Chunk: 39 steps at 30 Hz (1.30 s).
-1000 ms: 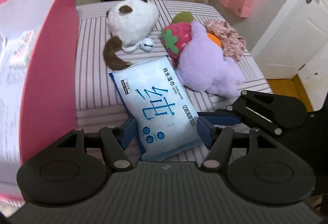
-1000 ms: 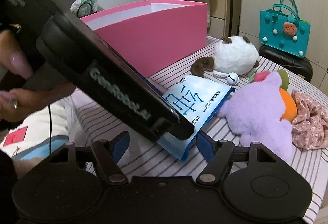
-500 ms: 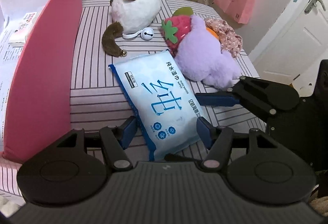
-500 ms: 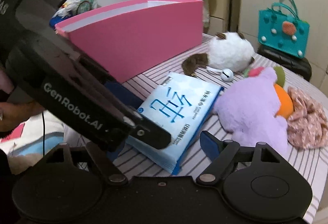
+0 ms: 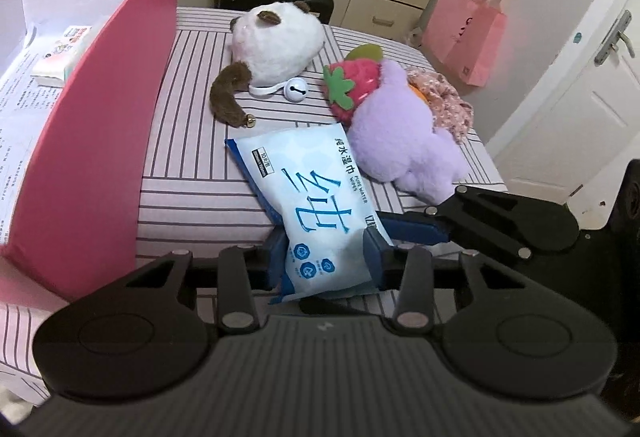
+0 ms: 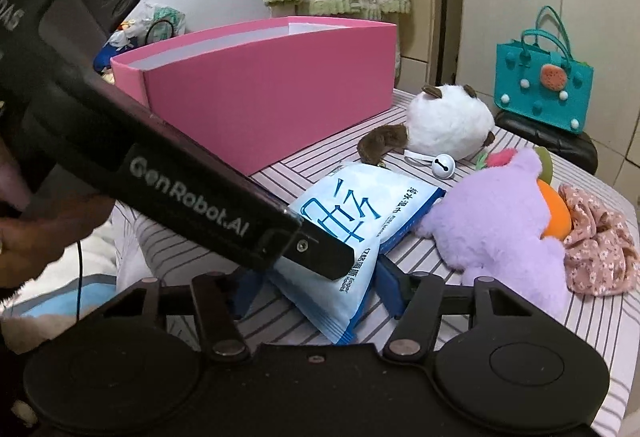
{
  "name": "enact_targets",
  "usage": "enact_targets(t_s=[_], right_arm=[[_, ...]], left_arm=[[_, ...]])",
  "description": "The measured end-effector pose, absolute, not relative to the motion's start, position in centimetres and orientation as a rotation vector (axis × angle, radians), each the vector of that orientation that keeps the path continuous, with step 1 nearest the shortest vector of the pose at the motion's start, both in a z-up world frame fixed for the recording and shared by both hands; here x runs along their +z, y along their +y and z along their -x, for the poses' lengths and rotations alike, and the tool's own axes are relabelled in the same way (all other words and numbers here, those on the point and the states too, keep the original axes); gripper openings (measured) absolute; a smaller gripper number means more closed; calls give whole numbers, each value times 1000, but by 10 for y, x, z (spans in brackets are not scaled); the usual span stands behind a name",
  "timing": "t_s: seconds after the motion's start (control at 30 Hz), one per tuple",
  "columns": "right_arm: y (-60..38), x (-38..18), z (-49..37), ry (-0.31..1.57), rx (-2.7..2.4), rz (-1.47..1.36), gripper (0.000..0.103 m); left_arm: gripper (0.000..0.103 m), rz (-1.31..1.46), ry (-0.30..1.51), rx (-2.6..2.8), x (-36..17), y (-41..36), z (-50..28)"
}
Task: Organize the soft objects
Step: 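Carry the wipes pack into the pink box and open the left gripper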
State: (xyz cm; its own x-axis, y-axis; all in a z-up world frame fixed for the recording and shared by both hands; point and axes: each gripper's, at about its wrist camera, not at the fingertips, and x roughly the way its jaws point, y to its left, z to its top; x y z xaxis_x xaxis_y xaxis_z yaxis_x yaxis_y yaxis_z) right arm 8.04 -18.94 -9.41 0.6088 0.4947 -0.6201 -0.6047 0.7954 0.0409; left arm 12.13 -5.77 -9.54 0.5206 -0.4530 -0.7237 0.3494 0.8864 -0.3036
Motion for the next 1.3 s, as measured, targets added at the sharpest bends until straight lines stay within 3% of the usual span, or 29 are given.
enact_targets(t_s=[0.43,0.97,1.3], right_arm=[[-171,-46,-50,735,611,178,65],[-125,18,-16,748,676,178,65],[-89,50,-31,707,735,219,66]], left_arm=[[39,3,881,-557,-60,-50,-87],[43,44,941,-674,-4,16,-57],[44,47,867,-668,30,61,-51]])
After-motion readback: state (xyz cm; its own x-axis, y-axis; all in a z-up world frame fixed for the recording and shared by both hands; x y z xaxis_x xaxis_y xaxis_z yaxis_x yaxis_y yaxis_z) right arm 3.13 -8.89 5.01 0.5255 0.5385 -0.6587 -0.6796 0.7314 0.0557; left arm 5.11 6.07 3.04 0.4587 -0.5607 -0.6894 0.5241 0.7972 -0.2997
